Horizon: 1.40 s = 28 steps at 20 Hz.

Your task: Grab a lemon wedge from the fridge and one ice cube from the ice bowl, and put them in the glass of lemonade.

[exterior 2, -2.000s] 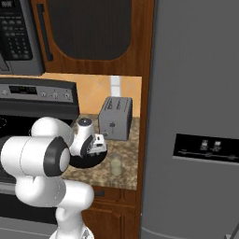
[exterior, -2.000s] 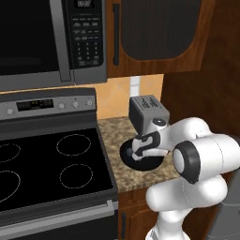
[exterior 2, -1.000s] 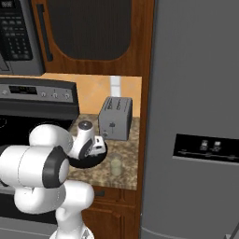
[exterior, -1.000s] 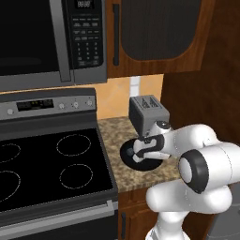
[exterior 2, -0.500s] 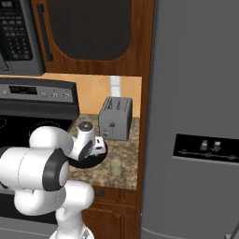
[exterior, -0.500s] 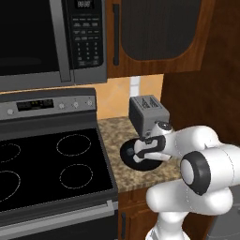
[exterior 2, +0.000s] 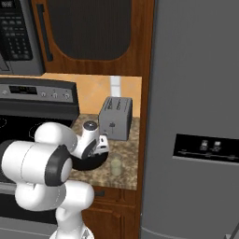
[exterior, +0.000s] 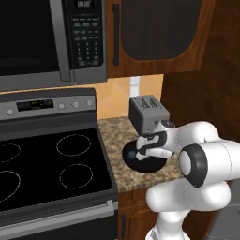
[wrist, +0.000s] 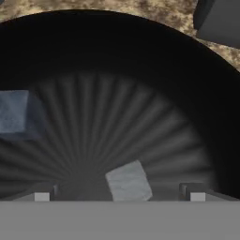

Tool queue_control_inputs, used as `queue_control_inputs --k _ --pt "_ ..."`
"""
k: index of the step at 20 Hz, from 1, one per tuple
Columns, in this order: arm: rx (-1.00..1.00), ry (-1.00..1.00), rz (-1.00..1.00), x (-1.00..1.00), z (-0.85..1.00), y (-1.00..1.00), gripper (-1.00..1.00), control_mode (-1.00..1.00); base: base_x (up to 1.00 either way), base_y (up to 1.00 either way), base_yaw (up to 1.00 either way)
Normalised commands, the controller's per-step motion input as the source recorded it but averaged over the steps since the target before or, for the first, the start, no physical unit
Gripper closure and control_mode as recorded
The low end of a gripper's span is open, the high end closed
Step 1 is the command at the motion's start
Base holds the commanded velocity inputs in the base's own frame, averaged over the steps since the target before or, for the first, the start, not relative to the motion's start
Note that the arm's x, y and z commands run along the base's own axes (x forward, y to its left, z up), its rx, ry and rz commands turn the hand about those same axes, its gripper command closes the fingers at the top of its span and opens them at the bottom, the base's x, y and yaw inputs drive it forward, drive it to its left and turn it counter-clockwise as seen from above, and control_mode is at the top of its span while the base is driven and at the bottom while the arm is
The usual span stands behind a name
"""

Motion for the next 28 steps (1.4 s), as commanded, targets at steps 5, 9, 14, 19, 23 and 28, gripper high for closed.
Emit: queue_control_inputs --k 5,9,14,19,23,28 --pt "0.00 0.00 0.00 0.01 0.00 0.00 -1.00 -1.00 0.00 0.00 0.00" --pt "0.00 0.00 0.00 0.00 -0.08 0.00 -1.00 -1.00 0.00 0.00 0.00" --pt "0.00 0.00 0.00 0.00 -0.27 0.00 -1.00 -1.00 0.00 0.00 0.00" --pt "0.00 0.00 0.00 0.00 0.00 0.00 -1.00 -1.00 0.00 0.00 0.00" --pt "0.00 0.00 0.00 0.00 0.00 0.00 1.00 -1.00 0.00 0.00 0.00" --pt "0.00 0.00 0.00 0.00 0.00 0.00 1.00 -1.00 0.00 0.00 0.00"
